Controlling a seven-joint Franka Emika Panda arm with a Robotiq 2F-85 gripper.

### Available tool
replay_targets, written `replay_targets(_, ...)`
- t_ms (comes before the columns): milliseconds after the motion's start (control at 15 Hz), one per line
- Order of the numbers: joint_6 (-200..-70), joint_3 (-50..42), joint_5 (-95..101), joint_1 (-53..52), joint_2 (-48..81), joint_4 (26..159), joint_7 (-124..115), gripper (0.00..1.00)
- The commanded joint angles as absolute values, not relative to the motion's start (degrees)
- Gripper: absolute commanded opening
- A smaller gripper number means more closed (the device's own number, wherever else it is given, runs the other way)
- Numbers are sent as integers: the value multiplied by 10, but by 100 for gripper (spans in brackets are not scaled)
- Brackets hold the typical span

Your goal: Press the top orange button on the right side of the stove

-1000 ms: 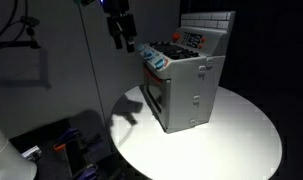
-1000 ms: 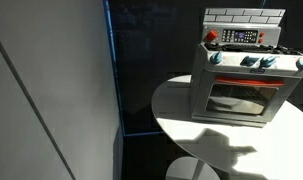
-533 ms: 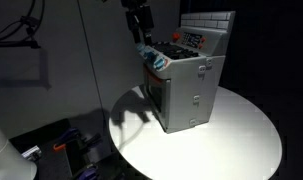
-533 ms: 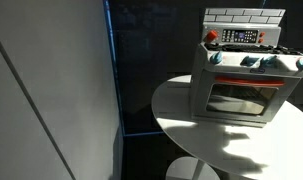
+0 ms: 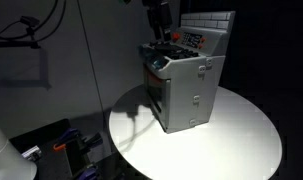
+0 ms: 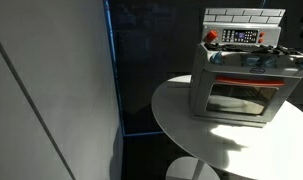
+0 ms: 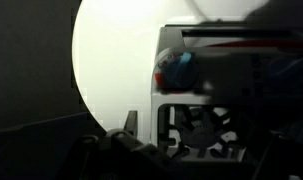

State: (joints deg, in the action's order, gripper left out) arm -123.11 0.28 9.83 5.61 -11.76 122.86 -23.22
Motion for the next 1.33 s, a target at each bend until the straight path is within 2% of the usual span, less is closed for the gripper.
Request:
replay_targets(0,-1258,3,130,63,-73,1180,-271,100)
replay_targets(400,-1295,-6,202,65,-36,1149,-326,100)
replay_targets(1267,-1295,-13,189,58,-38,1156,-314,100)
